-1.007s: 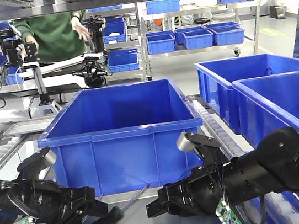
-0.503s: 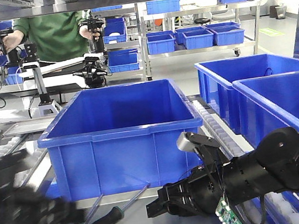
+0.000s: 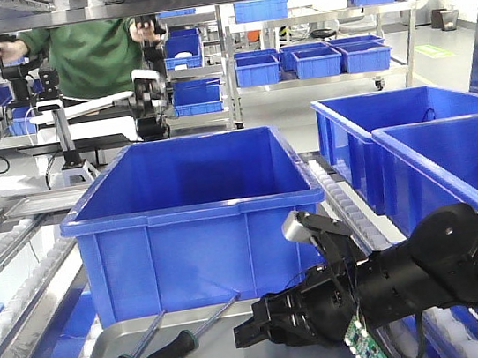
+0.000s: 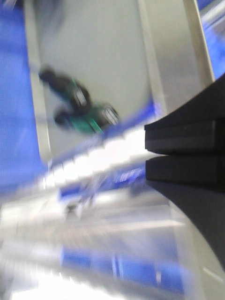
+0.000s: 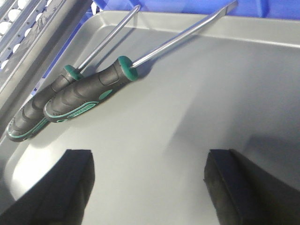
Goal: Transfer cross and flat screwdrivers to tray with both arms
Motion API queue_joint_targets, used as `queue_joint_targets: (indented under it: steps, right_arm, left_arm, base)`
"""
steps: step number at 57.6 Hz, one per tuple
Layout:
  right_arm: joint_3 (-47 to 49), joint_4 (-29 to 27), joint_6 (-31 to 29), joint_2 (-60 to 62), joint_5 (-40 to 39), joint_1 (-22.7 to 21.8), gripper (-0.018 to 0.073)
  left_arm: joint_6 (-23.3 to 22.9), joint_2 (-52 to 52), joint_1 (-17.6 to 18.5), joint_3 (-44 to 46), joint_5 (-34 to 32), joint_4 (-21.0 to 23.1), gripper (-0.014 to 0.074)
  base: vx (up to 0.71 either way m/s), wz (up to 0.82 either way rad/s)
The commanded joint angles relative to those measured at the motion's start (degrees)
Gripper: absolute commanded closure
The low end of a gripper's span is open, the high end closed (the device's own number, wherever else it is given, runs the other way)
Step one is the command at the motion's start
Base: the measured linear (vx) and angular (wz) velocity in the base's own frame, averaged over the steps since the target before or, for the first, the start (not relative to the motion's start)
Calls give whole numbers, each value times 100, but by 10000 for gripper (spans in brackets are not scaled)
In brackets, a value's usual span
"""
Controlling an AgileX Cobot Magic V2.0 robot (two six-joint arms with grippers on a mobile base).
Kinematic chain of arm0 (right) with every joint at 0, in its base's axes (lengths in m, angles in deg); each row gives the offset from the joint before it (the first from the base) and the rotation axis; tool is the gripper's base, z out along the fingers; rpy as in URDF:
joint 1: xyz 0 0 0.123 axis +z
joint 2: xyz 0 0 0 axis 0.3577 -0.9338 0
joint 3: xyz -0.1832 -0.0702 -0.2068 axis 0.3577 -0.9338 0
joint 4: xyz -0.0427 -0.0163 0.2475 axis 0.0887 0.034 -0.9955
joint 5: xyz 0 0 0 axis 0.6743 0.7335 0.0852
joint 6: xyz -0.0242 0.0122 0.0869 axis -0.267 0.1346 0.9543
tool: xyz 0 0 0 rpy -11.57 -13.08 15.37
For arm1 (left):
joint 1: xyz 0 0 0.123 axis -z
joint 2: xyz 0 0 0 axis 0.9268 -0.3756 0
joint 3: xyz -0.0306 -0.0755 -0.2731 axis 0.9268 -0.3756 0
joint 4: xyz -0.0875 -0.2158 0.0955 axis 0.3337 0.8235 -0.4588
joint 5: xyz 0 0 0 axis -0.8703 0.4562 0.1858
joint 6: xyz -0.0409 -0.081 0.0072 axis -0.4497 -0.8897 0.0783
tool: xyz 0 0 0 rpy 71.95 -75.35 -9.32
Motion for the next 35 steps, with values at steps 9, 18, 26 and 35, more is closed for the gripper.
queue_joint_targets:
  steps: [9, 18, 26, 35]
  right_arm:
    - [188, -190, -82, 274, -78, -25, 6]
    - [188, -190, -82, 274, -99, -25, 6]
    - [188, -184, -82, 274, -87, -25, 6]
    - [188, -184, -82, 274, -81, -25, 6]
  left_arm:
    - [-268, 1881, -531, -1512, -1438, -130, 605]
    - [-463, 2537, -658, -1894, -1558, -144, 605]
    - [-468, 2535, -658, -1902, -1515, -180, 605]
    - [-487, 2535, -464, -1902, -1656, -175, 605]
  base:
    - [0, 0]
    - [0, 0]
    - [0, 0]
    - [0, 0]
